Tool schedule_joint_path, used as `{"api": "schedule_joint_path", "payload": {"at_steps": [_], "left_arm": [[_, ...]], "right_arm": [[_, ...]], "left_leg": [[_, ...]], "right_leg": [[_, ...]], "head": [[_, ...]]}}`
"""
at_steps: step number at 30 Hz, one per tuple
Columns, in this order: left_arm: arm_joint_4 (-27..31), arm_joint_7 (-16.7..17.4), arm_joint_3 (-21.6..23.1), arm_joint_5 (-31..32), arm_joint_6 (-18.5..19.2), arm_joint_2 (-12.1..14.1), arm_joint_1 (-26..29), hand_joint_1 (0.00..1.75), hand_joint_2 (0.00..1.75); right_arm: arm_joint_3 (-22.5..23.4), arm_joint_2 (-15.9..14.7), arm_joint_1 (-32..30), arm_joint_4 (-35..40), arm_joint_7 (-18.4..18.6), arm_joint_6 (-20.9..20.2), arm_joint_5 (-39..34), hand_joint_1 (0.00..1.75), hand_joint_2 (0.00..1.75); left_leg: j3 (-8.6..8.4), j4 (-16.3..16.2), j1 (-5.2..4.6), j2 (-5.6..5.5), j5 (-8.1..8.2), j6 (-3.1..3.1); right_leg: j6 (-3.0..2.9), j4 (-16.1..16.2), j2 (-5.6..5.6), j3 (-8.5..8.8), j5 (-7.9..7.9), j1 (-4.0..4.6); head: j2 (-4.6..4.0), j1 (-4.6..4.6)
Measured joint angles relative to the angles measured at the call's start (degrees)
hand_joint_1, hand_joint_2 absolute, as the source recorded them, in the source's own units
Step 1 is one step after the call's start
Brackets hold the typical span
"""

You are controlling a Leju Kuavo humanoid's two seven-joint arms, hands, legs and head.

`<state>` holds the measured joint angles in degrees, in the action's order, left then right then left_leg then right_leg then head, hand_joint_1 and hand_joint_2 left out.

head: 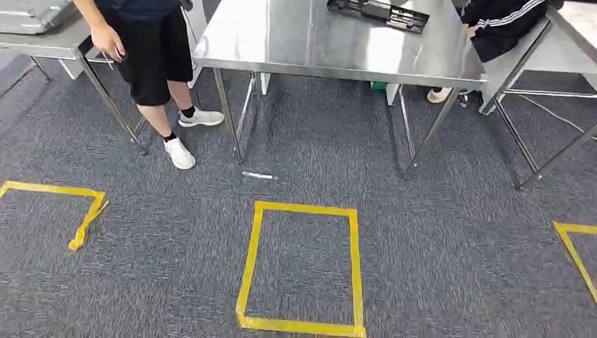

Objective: Take the parts from the cabinet and place them on the table.

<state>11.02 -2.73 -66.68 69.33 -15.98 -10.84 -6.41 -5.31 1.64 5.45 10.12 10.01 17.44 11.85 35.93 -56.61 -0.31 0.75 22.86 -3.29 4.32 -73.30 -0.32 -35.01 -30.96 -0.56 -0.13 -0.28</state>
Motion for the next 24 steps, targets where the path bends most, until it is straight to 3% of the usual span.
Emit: {"api": "schedule_joint_path", "payload": {"at_steps": [1, 2, 3, 4, 7, 8, 10, 11, 12, 13, 14, 15, 16, 17, 18, 20, 21, 22, 23, 24], "left_arm": [[0.0, 0.0, 0.0, 0.2, 0.1, 0.0, 0.0, 0.00, 0.00], [0.0, 0.0, 0.0, 0.2, 0.2, 0.0, -0.1, 0.00, 0.00], [0.0, -0.3, 0.0, 0.3, 0.2, 0.0, 0.0, 0.00, 0.00], [0.0, -0.8, 0.1, 0.8, 0.2, -0.1, 0.0, 0.00, 0.00], [0.0, -1.1, 0.3, 1.3, 0.2, -0.2, 0.0, 0.00, 0.00], [0.0, -1.1, 0.3, 1.3, 0.2, -0.1, 0.1, 0.00, 0.00], [0.0, -1.0, 0.3, 1.4, 0.0, -0.1, 0.3, 0.00, 0.00], [0.0, -0.9, 0.3, 1.4, -0.1, -0.1, 0.3, 0.00, 0.00], [0.0, -0.9, 0.3, 1.4, -0.1, -0.1, 0.3, 0.00, 0.00], [0.0, -0.9, 0.3, 1.4, -0.2, -0.1, 0.3, 0.00, 0.00], [0.0, -0.8, 0.3, 1.4, -0.2, -0.1, 0.4, 0.00, 0.00], [0.0, -0.7, 0.3, 1.4, -0.2, -0.1, 0.4, 0.00, 0.00], [0.0, -0.7, 0.3, 1.4, -0.2, 0.0, 0.4, 0.00, 0.00], [0.0, -0.7, 0.4, 1.4, -0.2, 0.0, 0.3, 0.00, 0.00], [0.0, -0.7, 0.4, 1.5, -0.2, 0.0, 0.3, 0.00, 0.00], [0.0, -0.7, 0.4, 1.5, -0.2, 0.0, 0.4, 0.00, 0.00], [0.0, -0.7, 0.4, 1.5, -0.2, 0.0, 0.3, 0.00, 0.00], [0.0, -0.7, 0.4, 1.5, -0.2, 0.0, 0.4, 0.00, 0.00], [0.0, -0.6, 0.4, 1.5, -0.2, 0.0, 0.4, 0.00, 0.00], [0.0, -0.6, 0.4, 1.5, -0.2, 0.0, 0.4, 0.00, 0.00]], "right_arm": [[0.0, 0.0, 0.0, 0.0, 0.0, 0.0, 0.0, 0.00, 0.00], [0.0, 0.0, 0.1, 0.0, -0.1, 0.0, 0.0, 0.00, 0.00], [0.0, -0.1, 0.2, 0.0, -0.1, 0.0, 0.0, 0.00, 0.00], [0.0, -0.1, 0.4, 0.1, -0.2, 0.0, 0.0, 0.00, 0.00], [0.0, -0.1, 0.0, 0.0, -0.2, 0.0, 0.1, 0.00, 0.00], [0.0, 0.1, -0.3, 0.0, -0.2, 0.0, 0.1, 0.00, 0.00], [0.0, 0.0, -0.3, 0.0, 0.0, -0.1, 0.1, 0.00, 0.00], [0.0, 0.0, -0.2, 0.0, 0.0, -0.1, 0.1, 0.00, 0.00], [0.0, 0.0, -0.2, 0.0, 0.0, -0.2, 0.2, 0.00, 0.00], [0.0, 0.1, -0.3, 0.0, 0.1, -0.3, 0.2, 0.00, 0.00], [0.0, 0.1, -0.4, 0.0, 0.1, -0.4, 0.2, 0.00, 0.00], [0.0, 0.1, -0.3, 0.0, 0.1, -0.5, 0.2, 0.00, 0.00], [0.0, 0.1, -0.3, 0.0, 0.1, -0.5, 0.4, 0.00, 0.00], [0.0, 0.2, -0.1, 0.0, 0.1, -0.5, 0.5, 0.00, 0.00], [0.0, 0.2, 0.0, 0.0, 0.1, -0.5, 0.6, 0.00, 0.00], [0.0, 0.3, 0.2, 0.0, 0.1, -0.5, 0.7, 0.00, 0.00], [0.0, 0.3, 0.2, 0.0, 0.1, -0.5, 0.7, 0.00, 0.00], [0.0, 0.2, 0.1, 0.0, 0.1, -0.5, 0.7, 0.00, 0.00], [0.0, 0.2, -0.1, 0.0, 0.1, -0.4, 0.7, 0.00, 0.00], [0.0, 0.3, 0.0, 0.0, 0.2, -0.4, 0.7, 0.00, 0.00]], "left_leg": [[1.16, 0.0, 0.06, -0.02, -0.94, 0.23], [1.77, -0.1, -0.04, -0.07, -1.75, 0.57], [2.31, -0.2, -0.33, -0.14, -2.22, 0.92], [2.62, -0.3, -0.44, 0.02, -2.93, 1.36], [2.51, 0.4, 0.02, 0.13, -4.99, 2.32], [3.15, -0.9, 0.46, -0.23, -3.33, 2.61], [4.91, -7.6, 0.63, -0.30, 4.66, 3.17], [5.92, -12.1, 0.64, -0.43, 7.61, 3.37], [6.57, -16.5, 0.71, -0.53, 9.01, 3.60], [6.33, -18.3, 0.78, -0.64, 8.21, 3.69], [4.99, -17.8, 0.89, -0.67, 6.48, 3.71], [2.53, -15.0, 1.01, -0.83, 4.92, 3.69], [-1.77, -9.2, 1.21, -1.55, 4.05, 3.63], [-5.83, -3.9, 1.52, -3.87, 4.43, 3.59], [-7.86, -1.0, 1.52, -5.14, 5.46, 3.40], [-7.45, -0.4, 1.05, -3.97, 6.05, 2.97], [-7.08, -0.4, 0.86, -3.47, 5.95, 2.46], [-6.94, 0.2, 1.17, -2.72, 5.46, 1.76], [-6.89, 0.4, 1.23, -1.98, 5.17, 1.28], [-6.54, 0.4, 1.19, -1.42, 4.96, 0.84]], "right_leg": [[0.50, 3.9, 0.00, 3.35, 1.53, -0.12], [0.25, 9.8, 0.05, 7.87, 1.01, -0.19], [-0.61, 16.6, 0.06, 13.47, -1.02, 0.13], [-1.59, 20.8, 0.16, 14.34, -3.10, 0.41], [-2.82, 19.4, 0.13, 13.41, -2.28, 0.70], [-3.32, 19.6, -0.08, 13.09, -1.49, -0.40], [-4.43, 19.5, 0.02, 12.06, -0.41, -0.12], [-4.51, 19.5, 0.16, 11.33, 0.18, -0.02], [-4.46, 19.4, 0.42, 10.58, 0.82, 0.03], [-4.35, 19.4, 0.60, 9.89, 1.30, 0.05], [-4.08, 19.2, 1.02, 9.13, 1.73, 0.05], [-3.87, 18.9, 1.51, 8.41, 2.08, -0.04], [-3.44, 18.6, 2.15, 7.89, 2.37, -0.18], [-3.20, 18.1, 2.61, 7.76, 2.51, -0.24], [-3.01, 17.6, 2.95, 6.41, 2.59, 0.15], [-2.13, 17.4, 3.90, 6.16, 3.18, 0.00], [-1.54, 17.5, 4.40, 5.51, 3.57, -0.16], [-1.21, 17.3, 4.81, 4.86, 3.68, 0.25], [-1.30, 15.8, 3.14, 4.01, 2.84, -0.11], [-1.63, 12.6, 2.02, 2.29, 1.03, 0.03]], "head": [[0.00, -0.02], [0.00, -0.02], [0.00, 0.13], [0.00, -0.03], [0.00, -0.15], [0.00, -0.11], [0.00, -0.41], [0.00, -0.48], [0.00, -0.57], [0.00, -0.44], [0.00, -0.57], [0.00, -0.50], [0.00, -0.55], [0.00, -0.57], [0.00, -0.61], [0.00, -0.35], [0.00, -0.44], [0.00, -0.37], [0.00, -0.42], [0.00, -0.06]]}}
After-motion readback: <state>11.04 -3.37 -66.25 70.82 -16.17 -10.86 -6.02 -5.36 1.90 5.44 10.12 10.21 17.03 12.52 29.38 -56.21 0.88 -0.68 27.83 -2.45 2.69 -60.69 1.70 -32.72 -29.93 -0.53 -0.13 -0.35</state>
